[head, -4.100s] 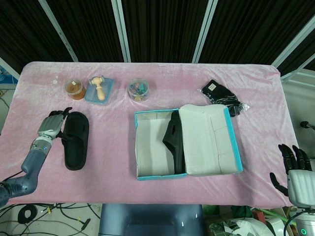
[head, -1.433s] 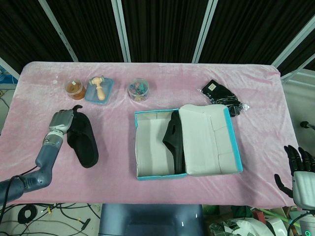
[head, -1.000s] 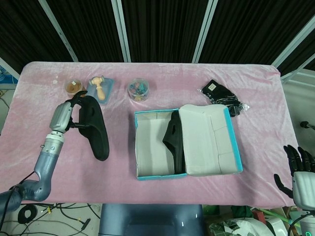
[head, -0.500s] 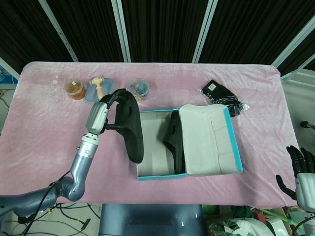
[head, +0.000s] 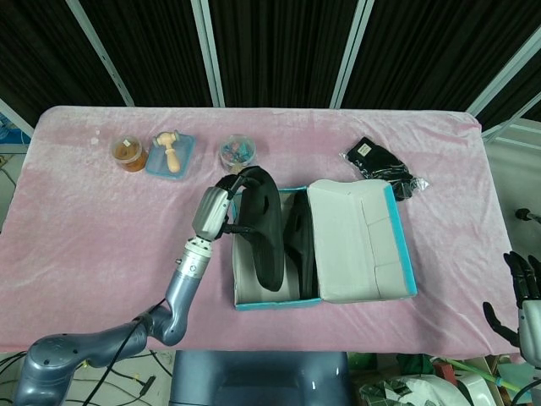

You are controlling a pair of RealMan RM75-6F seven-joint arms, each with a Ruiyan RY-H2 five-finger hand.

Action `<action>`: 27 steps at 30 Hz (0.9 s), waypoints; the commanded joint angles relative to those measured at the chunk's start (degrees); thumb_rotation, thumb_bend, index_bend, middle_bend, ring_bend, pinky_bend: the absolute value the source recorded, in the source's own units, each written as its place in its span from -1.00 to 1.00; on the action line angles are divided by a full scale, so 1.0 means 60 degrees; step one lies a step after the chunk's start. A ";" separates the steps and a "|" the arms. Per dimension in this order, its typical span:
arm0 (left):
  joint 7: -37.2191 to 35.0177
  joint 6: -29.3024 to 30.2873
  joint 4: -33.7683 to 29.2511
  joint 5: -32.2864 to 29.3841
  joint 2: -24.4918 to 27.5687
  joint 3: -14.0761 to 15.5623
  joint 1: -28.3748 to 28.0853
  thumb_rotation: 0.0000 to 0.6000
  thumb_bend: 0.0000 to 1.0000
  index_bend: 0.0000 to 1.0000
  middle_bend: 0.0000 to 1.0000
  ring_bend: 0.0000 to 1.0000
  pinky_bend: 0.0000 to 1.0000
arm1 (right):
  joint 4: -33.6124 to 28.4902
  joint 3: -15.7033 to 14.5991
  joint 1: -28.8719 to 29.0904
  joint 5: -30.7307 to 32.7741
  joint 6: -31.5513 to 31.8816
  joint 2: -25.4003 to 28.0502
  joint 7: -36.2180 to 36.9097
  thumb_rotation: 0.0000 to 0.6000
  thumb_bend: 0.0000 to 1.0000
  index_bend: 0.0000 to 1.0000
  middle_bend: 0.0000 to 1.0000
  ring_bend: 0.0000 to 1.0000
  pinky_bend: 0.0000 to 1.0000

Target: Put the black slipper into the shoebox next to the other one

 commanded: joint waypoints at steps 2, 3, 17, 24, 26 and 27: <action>-0.0709 -0.0020 0.0845 0.0235 -0.0610 0.0189 -0.0189 1.00 -1.00 -0.69 0.05 -0.27 -0.43 | -0.0024 0.0006 -0.0040 0.0040 0.0030 0.0034 0.0007 1.00 -0.52 -0.92 -0.85 -1.00 -0.83; -0.0821 0.0012 0.0982 0.0287 -0.0690 0.0232 -0.0193 1.00 -1.00 -0.70 0.05 -0.27 -0.42 | -0.0028 0.0008 -0.0050 0.0051 0.0038 0.0039 0.0010 1.00 -0.52 -0.93 -0.85 -1.00 -0.83; -0.1514 0.0087 0.1833 0.0534 -0.1058 0.0560 -0.0037 1.00 -1.00 -0.72 0.05 -0.27 -0.41 | -0.0120 0.0000 -0.0067 0.0022 0.0028 0.0048 -0.0046 1.00 -0.52 -0.95 -0.86 -1.00 -0.83; -0.1184 -0.0510 0.1924 0.0330 -0.1026 0.0637 0.0000 1.00 -1.00 -0.77 0.04 -0.27 -0.41 | -0.0157 -0.0007 -0.0069 0.0018 0.0009 0.0055 -0.0099 1.00 -0.52 -0.95 -0.86 -1.00 -0.83; -0.0965 -0.0770 0.1865 0.0213 -0.0963 0.0605 -0.0020 1.00 -1.00 -0.78 0.04 -0.27 -0.41 | -0.0177 -0.0013 -0.0071 0.0009 0.0007 0.0064 -0.0122 1.00 -0.52 -0.95 -0.86 -1.00 -0.83; -0.0834 -0.0882 0.1826 0.0153 -0.0933 0.0582 -0.0030 1.00 -1.00 -0.78 0.04 -0.27 -0.41 | -0.0187 -0.0015 -0.0073 0.0006 0.0007 0.0068 -0.0134 1.00 -0.52 -0.95 -0.86 -1.00 -0.83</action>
